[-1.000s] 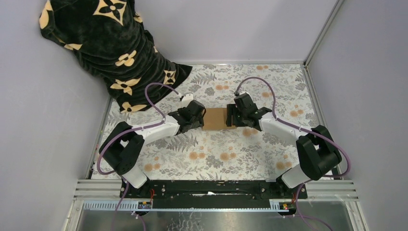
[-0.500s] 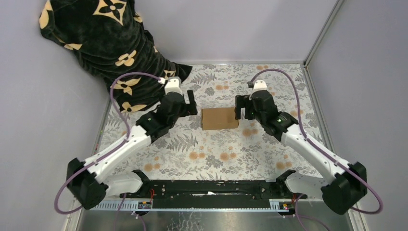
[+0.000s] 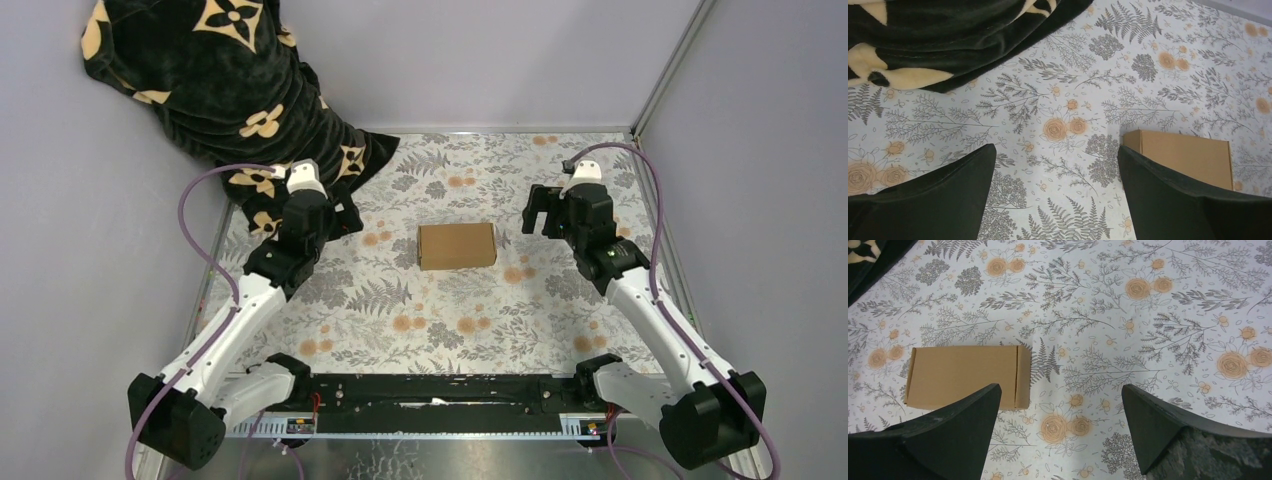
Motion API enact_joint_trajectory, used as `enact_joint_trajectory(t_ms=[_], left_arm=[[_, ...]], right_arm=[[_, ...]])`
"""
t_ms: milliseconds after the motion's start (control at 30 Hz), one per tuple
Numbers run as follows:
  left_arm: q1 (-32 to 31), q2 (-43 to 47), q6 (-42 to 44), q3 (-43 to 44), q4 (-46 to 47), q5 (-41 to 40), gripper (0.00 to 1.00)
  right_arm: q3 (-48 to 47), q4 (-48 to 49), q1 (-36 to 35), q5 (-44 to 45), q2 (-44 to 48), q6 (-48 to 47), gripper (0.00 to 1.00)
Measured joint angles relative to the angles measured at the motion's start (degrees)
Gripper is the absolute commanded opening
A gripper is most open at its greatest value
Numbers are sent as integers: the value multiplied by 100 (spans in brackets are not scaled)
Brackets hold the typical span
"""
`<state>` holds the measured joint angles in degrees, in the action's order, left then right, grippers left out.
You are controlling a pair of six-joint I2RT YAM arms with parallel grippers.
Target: Fold the paper box
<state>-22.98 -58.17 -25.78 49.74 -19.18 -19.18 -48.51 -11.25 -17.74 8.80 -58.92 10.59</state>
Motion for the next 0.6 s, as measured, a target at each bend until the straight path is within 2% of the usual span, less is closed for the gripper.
enact_joint_trajectory(t_ms=[167, 300, 433, 600], left_arm=[[170, 57, 42, -79, 94, 7, 98], [417, 262, 155, -553, 529, -111, 99], [542, 15, 428, -1128, 1255, -422, 98], [632, -584, 997, -1980, 2531, -544, 98]], right_arm=[[-249, -114, 125, -214, -354, 68, 100], [-175, 79, 131, -111, -350, 50, 100], [470, 922, 192, 299, -240, -125, 100], [1698, 2044, 748, 564, -164, -223, 100]])
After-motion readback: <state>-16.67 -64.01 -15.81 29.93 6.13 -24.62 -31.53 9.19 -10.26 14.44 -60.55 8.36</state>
